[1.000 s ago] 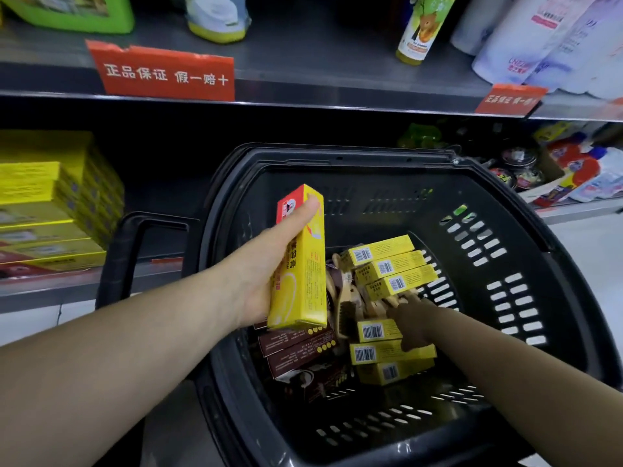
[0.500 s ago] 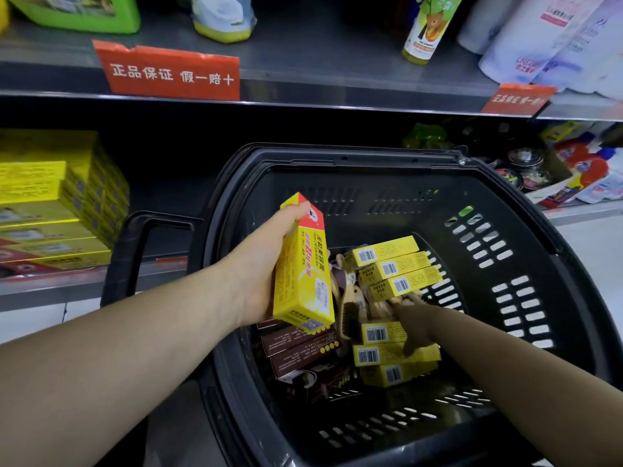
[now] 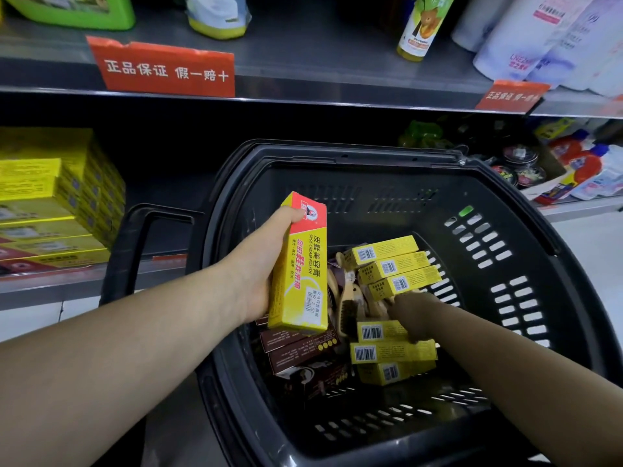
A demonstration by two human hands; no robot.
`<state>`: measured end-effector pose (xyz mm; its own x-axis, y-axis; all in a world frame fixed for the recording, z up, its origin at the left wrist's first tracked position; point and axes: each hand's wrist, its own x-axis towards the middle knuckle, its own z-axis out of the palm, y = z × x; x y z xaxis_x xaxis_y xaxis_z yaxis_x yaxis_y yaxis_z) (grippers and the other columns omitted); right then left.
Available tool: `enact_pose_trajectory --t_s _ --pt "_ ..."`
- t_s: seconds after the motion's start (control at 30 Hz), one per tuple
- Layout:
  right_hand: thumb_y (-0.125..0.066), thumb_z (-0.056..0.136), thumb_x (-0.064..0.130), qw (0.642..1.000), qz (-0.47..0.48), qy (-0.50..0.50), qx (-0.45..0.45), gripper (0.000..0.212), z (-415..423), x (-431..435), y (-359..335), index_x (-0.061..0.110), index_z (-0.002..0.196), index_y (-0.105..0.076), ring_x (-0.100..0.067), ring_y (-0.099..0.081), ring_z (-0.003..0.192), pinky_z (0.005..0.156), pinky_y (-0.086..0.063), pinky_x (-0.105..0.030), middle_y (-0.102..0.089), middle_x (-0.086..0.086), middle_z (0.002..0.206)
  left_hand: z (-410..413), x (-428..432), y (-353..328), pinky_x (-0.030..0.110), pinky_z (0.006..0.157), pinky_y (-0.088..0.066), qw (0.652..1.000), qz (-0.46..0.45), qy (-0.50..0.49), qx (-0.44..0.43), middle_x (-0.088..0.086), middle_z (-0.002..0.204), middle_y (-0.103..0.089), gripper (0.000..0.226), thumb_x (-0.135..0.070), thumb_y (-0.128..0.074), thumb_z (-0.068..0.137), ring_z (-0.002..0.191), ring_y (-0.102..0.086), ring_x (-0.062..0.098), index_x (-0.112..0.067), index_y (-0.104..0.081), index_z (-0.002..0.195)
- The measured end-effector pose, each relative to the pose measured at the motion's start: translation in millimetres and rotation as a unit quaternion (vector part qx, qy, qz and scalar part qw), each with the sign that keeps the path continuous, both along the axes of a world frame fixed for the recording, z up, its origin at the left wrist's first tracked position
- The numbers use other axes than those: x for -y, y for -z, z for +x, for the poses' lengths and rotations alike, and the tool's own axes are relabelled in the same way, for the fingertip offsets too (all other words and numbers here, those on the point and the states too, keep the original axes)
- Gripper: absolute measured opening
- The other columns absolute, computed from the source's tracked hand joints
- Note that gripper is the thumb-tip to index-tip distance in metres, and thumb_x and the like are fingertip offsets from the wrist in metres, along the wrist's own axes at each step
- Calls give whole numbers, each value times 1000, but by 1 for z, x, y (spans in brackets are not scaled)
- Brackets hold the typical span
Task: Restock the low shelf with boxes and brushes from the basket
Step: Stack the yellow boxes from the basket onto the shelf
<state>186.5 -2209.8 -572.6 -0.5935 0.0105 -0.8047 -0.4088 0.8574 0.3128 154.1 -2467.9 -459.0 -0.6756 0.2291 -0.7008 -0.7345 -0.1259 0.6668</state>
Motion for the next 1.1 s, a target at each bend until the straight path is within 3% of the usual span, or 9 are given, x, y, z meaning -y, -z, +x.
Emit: enact_pose_trajectory --t_s 0.07,0.13,0.27,0.33,0.53,0.67,0.8,1.0,1.1 --pt "-60 85 25 996 -52 47 -56 24 -6 -6 -5 14 107 -61 -21 -58 95 79 -50 -34 -60 -2 99 10 5 6 27 49 -51 1000 10 24 12 8 78 -73 40 -45 -51 87 57 -67 17 -9 -66 94" --pt "-62 84 28 988 -93 98 -73 24 -10 -13 -13 18 105 -62 -18 -58 95 77 -50 -31 -61 1 102 16 7 7 30 57 -51 999 23 27 19 9 93 -72 41 -47 -53 86 67 -67 19 -12 -65 105" --pt "-67 83 24 977 -98 192 -6 63 3 -30 -6 16 139 -38 -24 -47 124 96 -43 -33 -46 -7 139 16 2 8 32 57 -48 1000 4 -2 11 7 82 -70 27 -36 -55 89 71 -67 19 -13 -65 98" --pt "-69 82 25 975 -83 204 30 79 8 -33 0 15 147 -25 -27 -37 134 105 -38 -36 -33 -9 150 17 1 9 34 59 -49 1000 -2 -5 5 8 82 -70 24 -33 -57 89 73 -67 20 -12 -65 95" --pt "-79 72 32 996 -21 79 34 102 3 -25 10 14 150 -15 -32 -23 139 110 -29 -42 -22 -14 152 19 2 8 34 61 -49 1000 -12 1 4 10 93 -71 26 -32 -58 89 80 -67 21 -11 -65 102" --pt "-77 75 33 998 -21 56 37 94 3 -23 16 15 149 -21 -32 -26 137 109 -30 -42 -26 -14 150 17 1 8 33 60 -48 1000 -10 4 0 11 97 -70 27 -33 -56 90 82 -66 21 -12 -64 103" --pt "-79 71 32 976 -89 195 41 95 4 -31 16 17 145 -23 -32 -32 136 106 -37 -45 -29 -9 150 16 1 7 34 60 -49 1000 -6 2 1 11 96 -70 28 -33 -56 90 81 -66 21 -11 -63 105" --pt "-75 70 50 963 -105 243 54 84 3 -28 4 14 137 -39 -26 -41 127 102 -42 -39 -40 -7 140 13 -1 8 35 62 -50 1000 0 -3 0 12 97 -70 27 -33 -56 90 83 -67 22 -11 -63 105" --pt "-76 71 45 925 -185 321 90 83 1 -23 -21 15 137 -36 -20 -46 119 99 -46 -35 -45 -3 135 14 0 9 34 59 -49 1000 1 -11 -3 12 96 -70 26 -33 -55 91 81 -67 22 -12 -62 103"
